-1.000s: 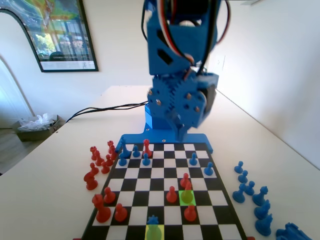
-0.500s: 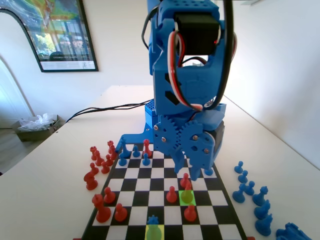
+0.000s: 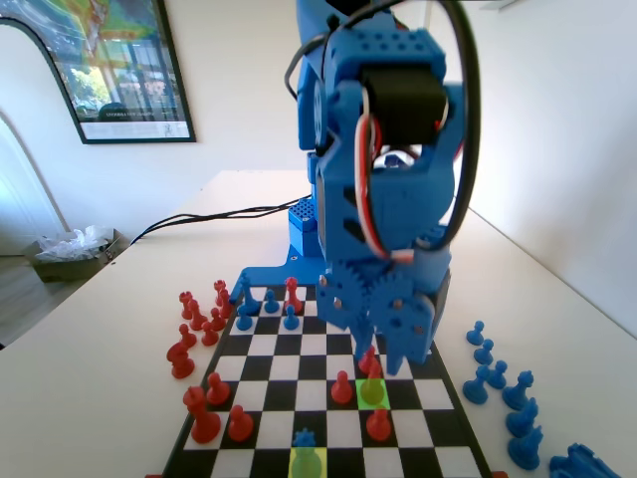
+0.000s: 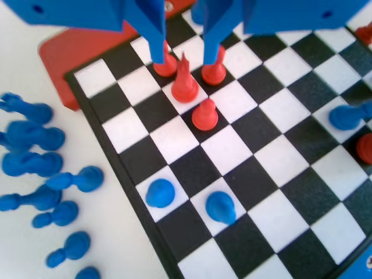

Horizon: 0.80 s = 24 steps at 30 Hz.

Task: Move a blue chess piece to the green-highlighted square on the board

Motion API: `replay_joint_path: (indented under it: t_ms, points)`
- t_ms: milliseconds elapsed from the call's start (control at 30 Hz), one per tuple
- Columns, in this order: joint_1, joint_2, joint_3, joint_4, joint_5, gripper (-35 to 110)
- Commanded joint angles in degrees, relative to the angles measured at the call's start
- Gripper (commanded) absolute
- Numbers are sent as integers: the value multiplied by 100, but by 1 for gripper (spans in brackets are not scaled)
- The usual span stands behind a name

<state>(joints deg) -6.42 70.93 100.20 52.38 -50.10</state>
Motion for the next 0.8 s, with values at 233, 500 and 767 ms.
replay_joint_path:
  t_ms: [233, 500, 767]
  points:
    - [-123, 88, 26, -141, -97, 9]
    - [-53, -114, -62, -237, -158, 9]
    - [-26, -211, -158, -290, -149, 9]
